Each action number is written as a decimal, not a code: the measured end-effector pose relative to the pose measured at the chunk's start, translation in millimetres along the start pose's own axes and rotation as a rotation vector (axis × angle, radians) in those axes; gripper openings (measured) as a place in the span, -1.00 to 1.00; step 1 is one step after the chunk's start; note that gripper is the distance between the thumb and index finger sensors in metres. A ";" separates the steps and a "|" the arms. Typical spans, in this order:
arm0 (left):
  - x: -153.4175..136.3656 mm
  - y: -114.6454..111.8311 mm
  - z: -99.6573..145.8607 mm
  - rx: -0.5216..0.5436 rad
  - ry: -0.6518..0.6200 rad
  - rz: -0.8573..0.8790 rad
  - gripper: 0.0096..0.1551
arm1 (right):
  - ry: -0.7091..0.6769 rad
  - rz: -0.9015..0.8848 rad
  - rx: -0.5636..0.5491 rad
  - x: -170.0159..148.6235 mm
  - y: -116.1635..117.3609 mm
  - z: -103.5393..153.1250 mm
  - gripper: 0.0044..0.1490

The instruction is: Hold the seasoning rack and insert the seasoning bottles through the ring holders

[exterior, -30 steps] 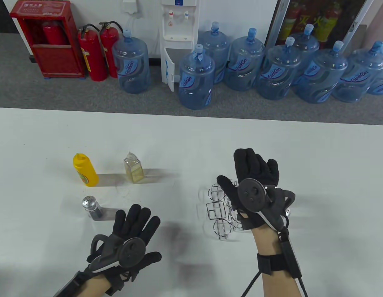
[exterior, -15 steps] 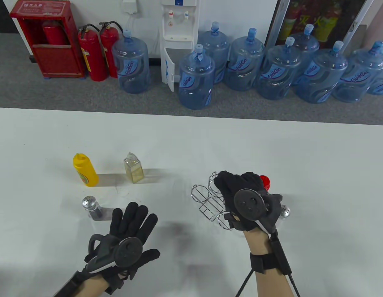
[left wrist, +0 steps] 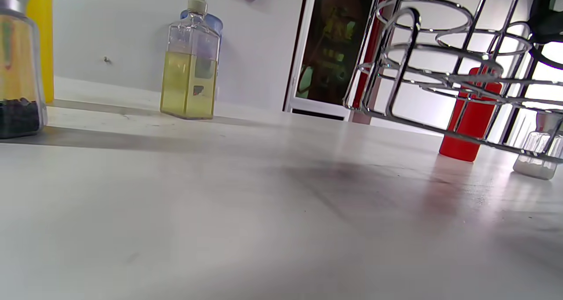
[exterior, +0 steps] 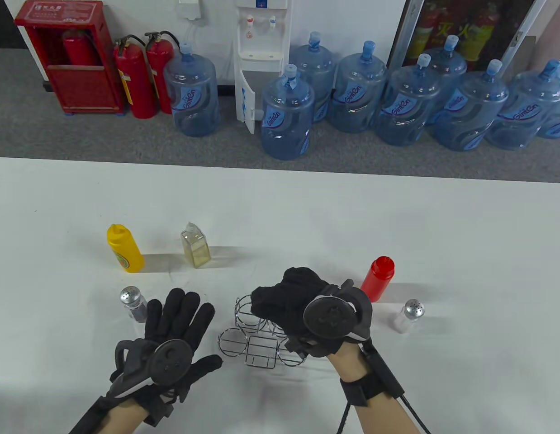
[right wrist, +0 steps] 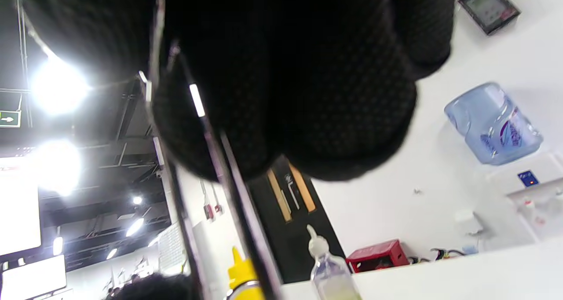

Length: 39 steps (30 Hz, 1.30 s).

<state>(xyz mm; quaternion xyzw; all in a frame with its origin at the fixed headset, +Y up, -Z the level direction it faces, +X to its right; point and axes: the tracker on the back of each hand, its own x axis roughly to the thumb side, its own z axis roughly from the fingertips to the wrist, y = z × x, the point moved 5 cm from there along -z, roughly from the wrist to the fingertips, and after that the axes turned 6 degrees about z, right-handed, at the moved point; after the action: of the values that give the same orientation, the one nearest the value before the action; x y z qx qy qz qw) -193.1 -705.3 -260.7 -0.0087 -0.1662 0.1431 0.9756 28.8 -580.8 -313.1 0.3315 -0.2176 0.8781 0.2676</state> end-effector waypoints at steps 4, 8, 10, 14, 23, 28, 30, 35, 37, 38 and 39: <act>-4.7 1.4 -0.4 -0.012 0.008 0.023 0.08 | -0.017 0.011 0.027 1.8 7.3 -2.1 -0.37; -18.6 11.0 -1.6 0.024 0.048 0.014 0.09 | -0.027 0.017 0.031 3.7 7.8 -2.3 -0.37; -37.4 20.9 -2.8 0.066 0.098 0.008 0.08 | -0.034 0.026 0.030 5.8 6.5 -2.0 -0.37; -89.0 34.7 -1.5 0.123 0.252 0.040 0.05 | -0.042 0.029 0.031 8.7 3.9 -1.9 -0.37; -161.7 19.8 0.7 0.073 0.506 0.150 -0.02 | -0.064 0.039 0.032 14.2 -0.2 -1.9 -0.37; -167.4 14.8 -0.5 0.082 0.544 0.183 -0.18 | -0.066 0.034 0.032 14.0 -0.2 -1.3 -0.37; -165.7 16.5 -0.6 0.107 0.540 0.172 -0.18 | -0.066 0.032 0.029 14.2 -0.2 -1.1 -0.37; -132.9 36.0 1.4 0.244 0.411 0.193 -0.18 | -0.059 0.036 0.023 14.2 -0.2 -1.0 -0.37; -103.5 50.4 6.5 0.331 0.284 0.241 -0.17 | -0.055 0.037 0.021 13.9 0.2 -1.1 -0.37; -92.3 54.0 8.5 0.352 0.233 0.268 -0.17 | -0.050 0.038 0.019 13.6 0.6 -1.1 -0.38; -73.0 59.3 13.0 0.391 0.153 0.314 -0.17 | -0.044 0.040 0.018 13.1 1.5 -1.0 -0.38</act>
<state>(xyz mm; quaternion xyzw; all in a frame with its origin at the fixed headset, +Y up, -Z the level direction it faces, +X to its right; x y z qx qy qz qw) -279.7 -669.5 -275.8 0.1434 -0.0579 0.3210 0.9344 19.0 -577.1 -304.9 0.3489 -0.2223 0.8776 0.2421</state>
